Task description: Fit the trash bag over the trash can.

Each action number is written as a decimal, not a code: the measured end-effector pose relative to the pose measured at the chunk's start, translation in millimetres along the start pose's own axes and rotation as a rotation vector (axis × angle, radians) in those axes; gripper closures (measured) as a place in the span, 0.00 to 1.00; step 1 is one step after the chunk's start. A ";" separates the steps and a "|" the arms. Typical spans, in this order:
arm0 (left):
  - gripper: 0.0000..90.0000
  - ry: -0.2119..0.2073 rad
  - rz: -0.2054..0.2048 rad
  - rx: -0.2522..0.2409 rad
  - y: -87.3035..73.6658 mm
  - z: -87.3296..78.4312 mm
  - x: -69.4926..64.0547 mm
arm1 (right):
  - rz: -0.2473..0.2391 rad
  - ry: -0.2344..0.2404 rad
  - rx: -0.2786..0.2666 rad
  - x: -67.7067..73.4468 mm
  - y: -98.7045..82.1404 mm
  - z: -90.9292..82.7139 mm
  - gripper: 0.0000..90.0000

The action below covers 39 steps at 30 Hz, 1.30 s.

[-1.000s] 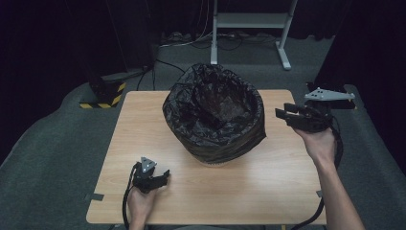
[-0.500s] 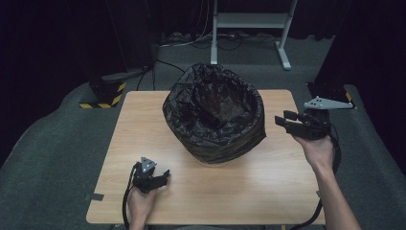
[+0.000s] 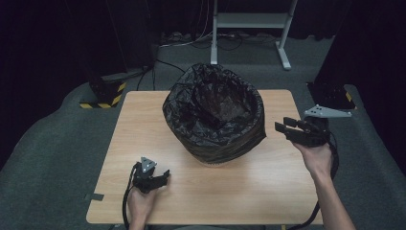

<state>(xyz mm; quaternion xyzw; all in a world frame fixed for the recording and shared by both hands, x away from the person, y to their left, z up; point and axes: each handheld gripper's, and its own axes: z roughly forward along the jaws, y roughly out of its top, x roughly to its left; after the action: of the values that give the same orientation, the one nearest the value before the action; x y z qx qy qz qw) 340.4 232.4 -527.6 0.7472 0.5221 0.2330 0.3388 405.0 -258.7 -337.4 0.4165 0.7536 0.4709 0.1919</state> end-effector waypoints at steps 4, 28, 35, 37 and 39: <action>0.30 0.000 0.001 0.000 0.0 0.0 0.1 | 0.012 0.004 0.012 -0.6 -7.6 3.3 0.60; 0.30 0.000 0.000 0.000 0.0 0.0 0.0 | 0.063 0.001 -0.003 -4.1 -46.0 7.5 0.60; 0.30 0.000 0.000 0.000 0.0 0.0 -0.1 | 0.081 0.001 -0.002 -4.6 -59.0 9.5 0.60; 0.30 0.000 0.000 0.000 0.0 0.0 -0.1 | 0.084 -0.002 -0.003 -4.0 -64.1 11.6 0.60; 0.30 0.000 0.000 0.000 0.0 -0.1 -0.1 | 0.092 -0.004 -0.002 -3.5 -70.3 14.6 0.60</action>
<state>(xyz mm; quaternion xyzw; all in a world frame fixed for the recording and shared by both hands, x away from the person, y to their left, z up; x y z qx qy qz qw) 340.3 232.3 -527.6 0.7473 0.5220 0.2330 0.3387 385.6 -268.2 -406.0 0.4512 0.7329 0.4792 0.1721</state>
